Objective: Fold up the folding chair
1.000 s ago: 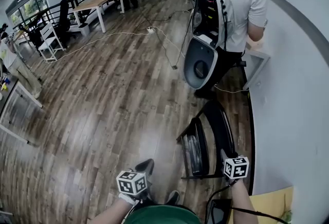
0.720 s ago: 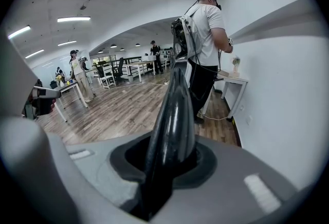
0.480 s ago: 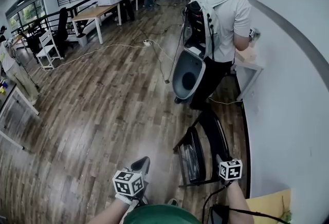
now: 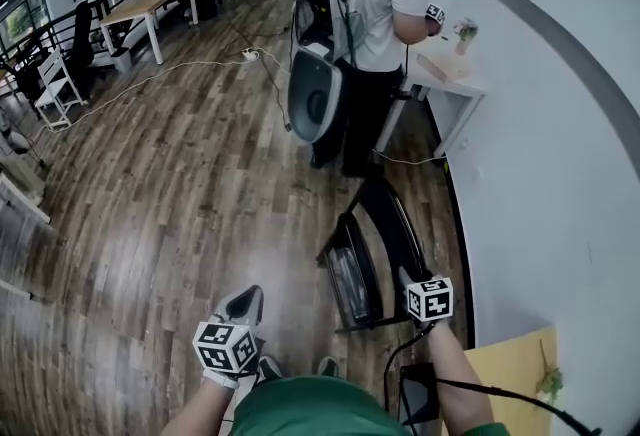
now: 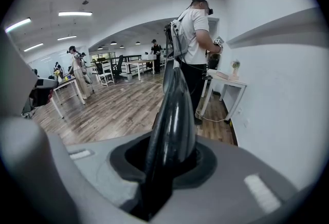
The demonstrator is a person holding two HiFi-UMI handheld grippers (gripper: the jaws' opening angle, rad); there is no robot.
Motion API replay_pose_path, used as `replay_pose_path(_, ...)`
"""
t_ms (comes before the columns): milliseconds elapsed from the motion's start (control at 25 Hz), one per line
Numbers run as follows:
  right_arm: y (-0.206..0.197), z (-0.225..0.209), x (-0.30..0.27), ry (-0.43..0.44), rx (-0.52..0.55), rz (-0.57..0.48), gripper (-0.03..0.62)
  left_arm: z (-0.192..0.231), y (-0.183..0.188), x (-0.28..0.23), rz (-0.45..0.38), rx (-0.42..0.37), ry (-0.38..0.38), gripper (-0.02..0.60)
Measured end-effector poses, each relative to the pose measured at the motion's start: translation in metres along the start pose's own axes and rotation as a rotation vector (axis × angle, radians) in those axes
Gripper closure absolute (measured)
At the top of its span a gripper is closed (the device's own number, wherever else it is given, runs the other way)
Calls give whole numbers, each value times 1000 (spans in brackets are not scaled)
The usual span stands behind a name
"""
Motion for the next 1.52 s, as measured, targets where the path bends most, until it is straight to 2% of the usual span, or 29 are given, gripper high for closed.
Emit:
replay_pose_path(400, 1, -6, -5, 2, 1, 0, 503, -6, -8, -8, 47, -16, -13, 569)
replay_pose_path(1520, 3, -4, -3, 0, 6, 5, 503, -4, -14, -2, 66, -8, 1, 568)
Point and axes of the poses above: the fingertips, and each gripper's own axes: x backward along the fingers, z to its left, y out of its top, the point moved 10 cm from there along x, backward along the fingers
